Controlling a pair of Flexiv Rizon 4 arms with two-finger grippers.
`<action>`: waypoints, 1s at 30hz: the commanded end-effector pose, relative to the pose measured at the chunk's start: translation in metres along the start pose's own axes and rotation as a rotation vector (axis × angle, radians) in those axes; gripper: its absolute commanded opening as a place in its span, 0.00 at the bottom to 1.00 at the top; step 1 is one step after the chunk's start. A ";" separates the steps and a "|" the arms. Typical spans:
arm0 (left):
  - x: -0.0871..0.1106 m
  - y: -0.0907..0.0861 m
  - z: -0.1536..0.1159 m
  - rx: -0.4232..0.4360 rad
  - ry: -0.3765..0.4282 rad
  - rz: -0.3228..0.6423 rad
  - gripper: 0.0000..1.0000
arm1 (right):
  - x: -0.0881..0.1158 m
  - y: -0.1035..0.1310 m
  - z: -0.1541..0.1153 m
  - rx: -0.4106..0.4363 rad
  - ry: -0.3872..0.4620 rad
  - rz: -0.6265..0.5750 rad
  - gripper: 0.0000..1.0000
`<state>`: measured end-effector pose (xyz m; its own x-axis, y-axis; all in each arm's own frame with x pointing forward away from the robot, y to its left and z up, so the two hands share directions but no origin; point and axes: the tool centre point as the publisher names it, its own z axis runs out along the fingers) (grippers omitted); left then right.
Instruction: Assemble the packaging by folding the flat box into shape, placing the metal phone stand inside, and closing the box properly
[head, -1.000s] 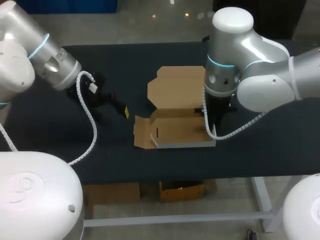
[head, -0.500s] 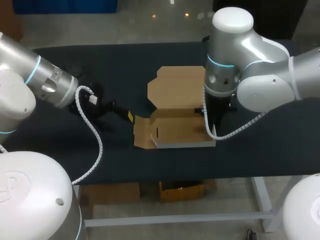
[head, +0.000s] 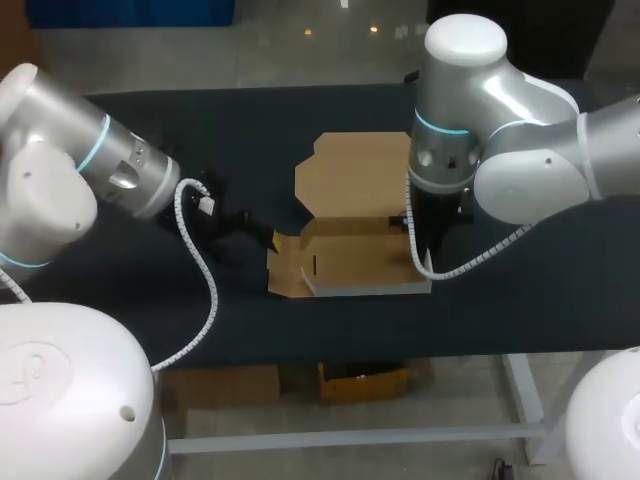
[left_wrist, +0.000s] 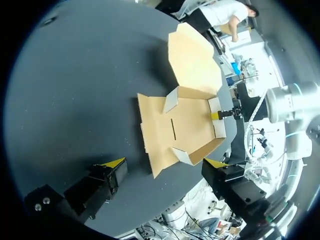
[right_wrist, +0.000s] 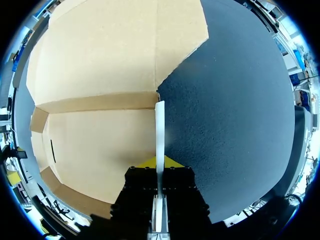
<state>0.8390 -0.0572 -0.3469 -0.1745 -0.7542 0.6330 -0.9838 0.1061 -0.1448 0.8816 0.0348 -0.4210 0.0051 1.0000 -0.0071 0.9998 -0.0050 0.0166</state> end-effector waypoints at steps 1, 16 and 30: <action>0.000 -0.004 0.001 -0.017 -0.005 -0.001 1.00 | 0.000 0.000 -0.001 0.001 0.000 0.000 0.00; -0.019 -0.025 0.030 0.035 0.008 -0.088 0.93 | 0.000 0.000 -0.001 0.001 0.000 0.000 0.00; -0.022 -0.028 0.043 0.033 0.036 -0.090 0.47 | 0.000 0.000 -0.001 0.001 0.000 0.000 0.00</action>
<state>0.8699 -0.0693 -0.3854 -0.0910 -0.7388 0.6678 -0.9933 0.0192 -0.1141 0.8816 0.0347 -0.4210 0.0051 1.0000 -0.0072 0.9998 -0.0050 0.0166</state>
